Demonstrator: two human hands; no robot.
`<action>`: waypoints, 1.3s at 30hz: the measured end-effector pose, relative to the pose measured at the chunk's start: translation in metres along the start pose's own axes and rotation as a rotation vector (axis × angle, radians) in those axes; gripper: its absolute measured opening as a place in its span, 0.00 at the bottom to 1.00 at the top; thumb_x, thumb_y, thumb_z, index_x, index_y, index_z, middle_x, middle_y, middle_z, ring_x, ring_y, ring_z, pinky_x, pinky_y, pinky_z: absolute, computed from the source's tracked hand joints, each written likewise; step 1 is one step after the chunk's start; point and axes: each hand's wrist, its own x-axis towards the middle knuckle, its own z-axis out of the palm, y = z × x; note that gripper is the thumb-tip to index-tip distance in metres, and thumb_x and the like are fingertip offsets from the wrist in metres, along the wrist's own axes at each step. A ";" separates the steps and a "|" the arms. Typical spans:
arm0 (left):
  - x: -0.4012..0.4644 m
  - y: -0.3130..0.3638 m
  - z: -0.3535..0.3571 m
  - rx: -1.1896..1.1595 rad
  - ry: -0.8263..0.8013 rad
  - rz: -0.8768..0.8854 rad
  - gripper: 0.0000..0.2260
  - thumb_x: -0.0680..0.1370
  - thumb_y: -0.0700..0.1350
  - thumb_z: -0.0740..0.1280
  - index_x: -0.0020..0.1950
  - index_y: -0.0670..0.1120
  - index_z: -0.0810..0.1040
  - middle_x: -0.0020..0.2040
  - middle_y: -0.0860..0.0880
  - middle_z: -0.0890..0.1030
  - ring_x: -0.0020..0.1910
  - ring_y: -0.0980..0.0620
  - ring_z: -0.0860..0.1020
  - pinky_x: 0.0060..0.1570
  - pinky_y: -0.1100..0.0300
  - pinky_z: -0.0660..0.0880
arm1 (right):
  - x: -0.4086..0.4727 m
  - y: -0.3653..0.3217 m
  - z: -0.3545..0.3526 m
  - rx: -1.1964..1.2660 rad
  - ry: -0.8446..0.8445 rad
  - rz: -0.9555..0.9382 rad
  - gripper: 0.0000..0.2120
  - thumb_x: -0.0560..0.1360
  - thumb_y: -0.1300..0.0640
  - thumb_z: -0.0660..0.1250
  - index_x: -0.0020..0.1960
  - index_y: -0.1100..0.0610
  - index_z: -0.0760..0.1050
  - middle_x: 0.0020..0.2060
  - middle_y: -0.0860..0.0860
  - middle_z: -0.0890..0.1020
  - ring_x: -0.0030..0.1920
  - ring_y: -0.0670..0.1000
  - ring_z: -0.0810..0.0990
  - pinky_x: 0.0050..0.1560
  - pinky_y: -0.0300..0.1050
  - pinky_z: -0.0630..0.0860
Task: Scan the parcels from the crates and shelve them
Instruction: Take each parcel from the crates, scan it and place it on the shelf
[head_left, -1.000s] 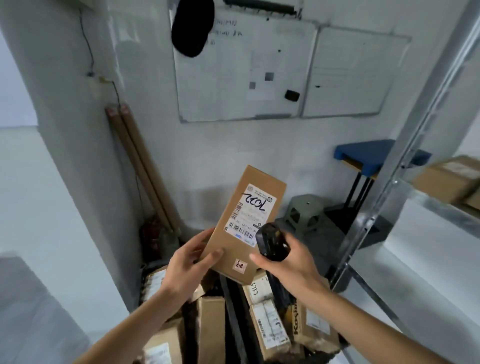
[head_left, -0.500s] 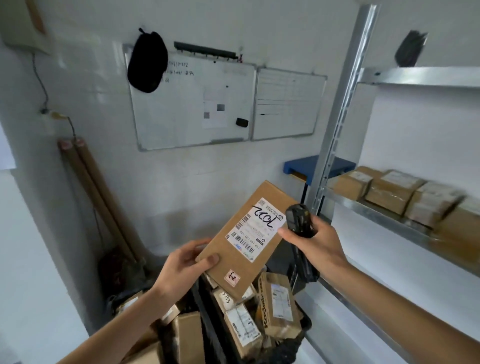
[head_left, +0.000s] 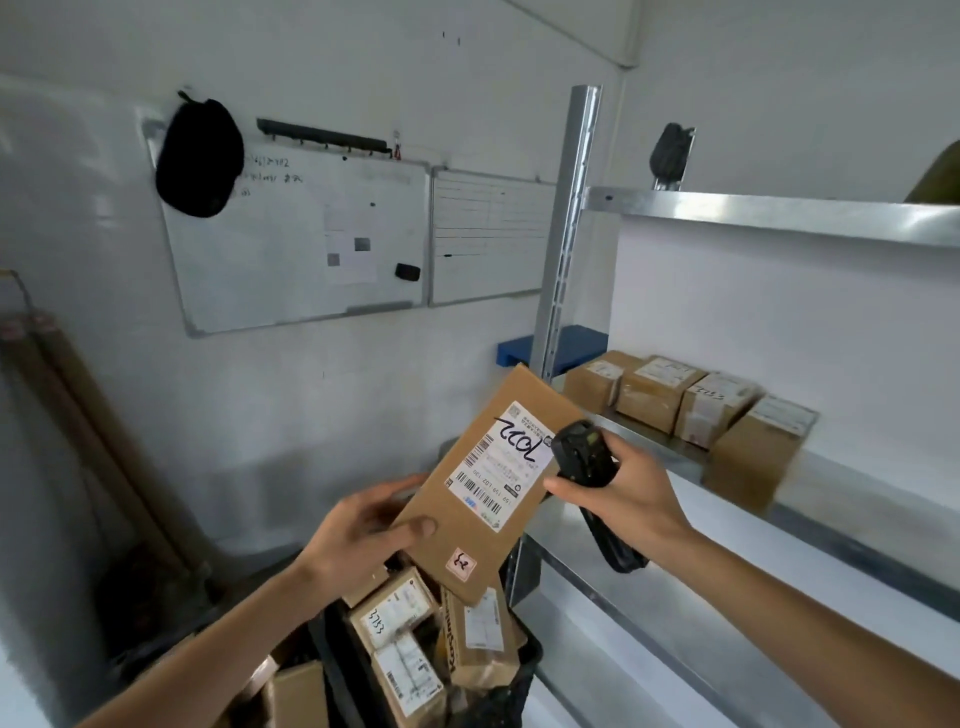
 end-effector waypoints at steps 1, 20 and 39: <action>0.003 0.004 0.002 0.023 -0.001 0.005 0.22 0.75 0.40 0.75 0.68 0.52 0.79 0.53 0.51 0.87 0.54 0.51 0.85 0.60 0.53 0.79 | -0.002 0.002 -0.008 -0.059 0.012 -0.015 0.32 0.60 0.31 0.78 0.61 0.38 0.78 0.52 0.34 0.84 0.55 0.40 0.81 0.59 0.50 0.80; 0.043 0.056 0.043 0.237 0.020 0.047 0.21 0.75 0.55 0.73 0.67 0.66 0.74 0.50 0.58 0.86 0.52 0.58 0.83 0.57 0.58 0.77 | -0.025 -0.023 -0.096 -0.930 -0.091 -0.093 0.39 0.62 0.26 0.74 0.66 0.44 0.71 0.57 0.45 0.82 0.58 0.53 0.81 0.45 0.47 0.70; 0.029 0.068 0.058 0.244 0.003 0.041 0.20 0.77 0.53 0.72 0.65 0.68 0.72 0.51 0.58 0.85 0.51 0.61 0.82 0.44 0.72 0.71 | -0.036 -0.014 -0.110 -0.943 -0.125 -0.078 0.35 0.61 0.26 0.76 0.58 0.46 0.73 0.52 0.44 0.82 0.54 0.52 0.81 0.45 0.46 0.74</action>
